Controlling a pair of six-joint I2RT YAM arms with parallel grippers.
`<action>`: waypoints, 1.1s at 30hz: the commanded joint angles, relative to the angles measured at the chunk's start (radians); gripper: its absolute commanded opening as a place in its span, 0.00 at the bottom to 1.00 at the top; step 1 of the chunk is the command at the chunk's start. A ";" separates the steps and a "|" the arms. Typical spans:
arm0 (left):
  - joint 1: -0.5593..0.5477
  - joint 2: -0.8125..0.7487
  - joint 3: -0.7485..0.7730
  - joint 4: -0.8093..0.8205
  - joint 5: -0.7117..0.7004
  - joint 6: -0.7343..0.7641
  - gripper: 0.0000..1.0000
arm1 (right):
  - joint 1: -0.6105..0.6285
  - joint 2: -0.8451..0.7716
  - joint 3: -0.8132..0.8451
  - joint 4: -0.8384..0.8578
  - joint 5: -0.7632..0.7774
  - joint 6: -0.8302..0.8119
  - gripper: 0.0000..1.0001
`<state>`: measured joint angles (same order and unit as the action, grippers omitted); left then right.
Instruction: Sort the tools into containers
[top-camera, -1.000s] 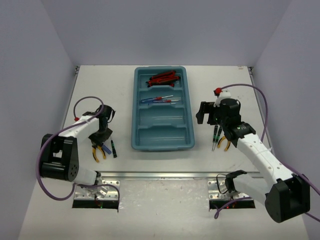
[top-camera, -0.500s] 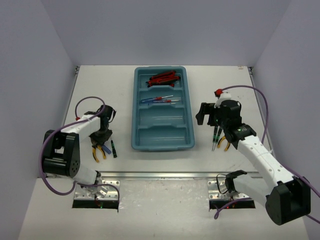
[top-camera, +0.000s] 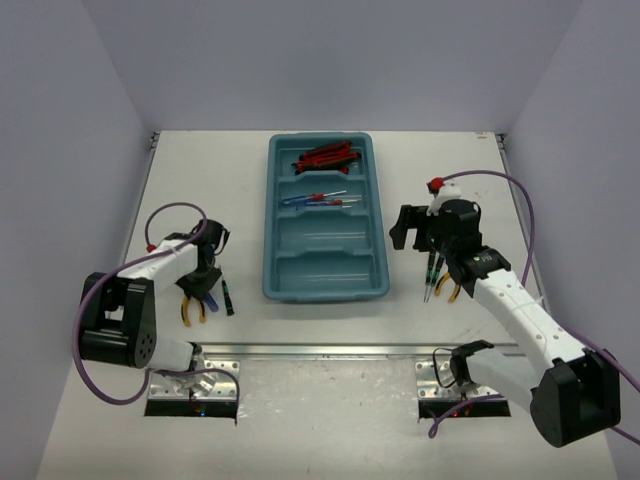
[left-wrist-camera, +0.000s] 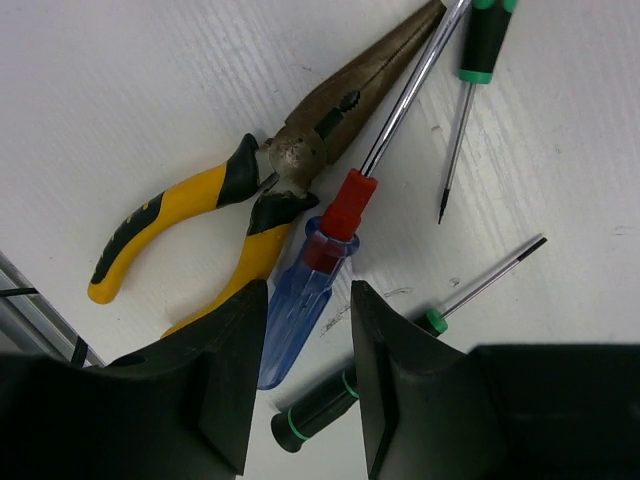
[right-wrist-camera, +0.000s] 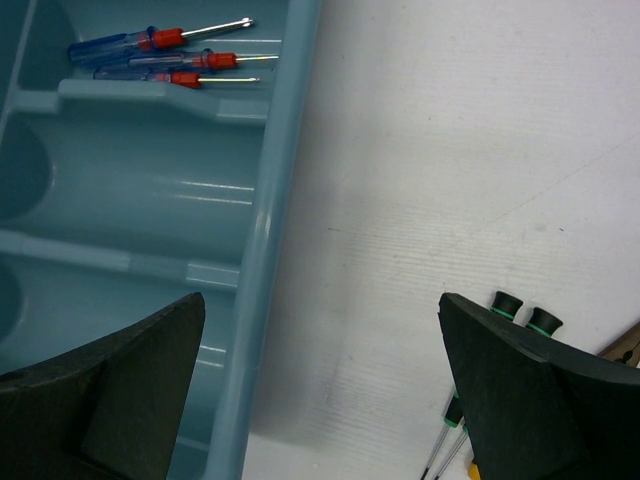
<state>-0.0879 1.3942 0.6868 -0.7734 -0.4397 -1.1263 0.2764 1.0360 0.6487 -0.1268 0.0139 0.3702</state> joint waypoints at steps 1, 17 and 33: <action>0.011 -0.036 -0.021 0.009 -0.032 -0.026 0.37 | -0.002 -0.007 -0.003 0.055 -0.010 0.013 0.99; 0.011 0.009 -0.085 0.146 0.047 0.031 0.12 | -0.002 -0.008 -0.001 0.049 -0.025 0.018 0.99; -0.005 -0.457 0.124 0.151 0.043 0.302 0.00 | -0.003 0.016 0.008 0.059 -0.017 0.015 0.99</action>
<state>-0.0867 1.0019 0.7352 -0.7082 -0.4099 -0.9390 0.2764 1.0453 0.6468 -0.1085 -0.0078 0.3782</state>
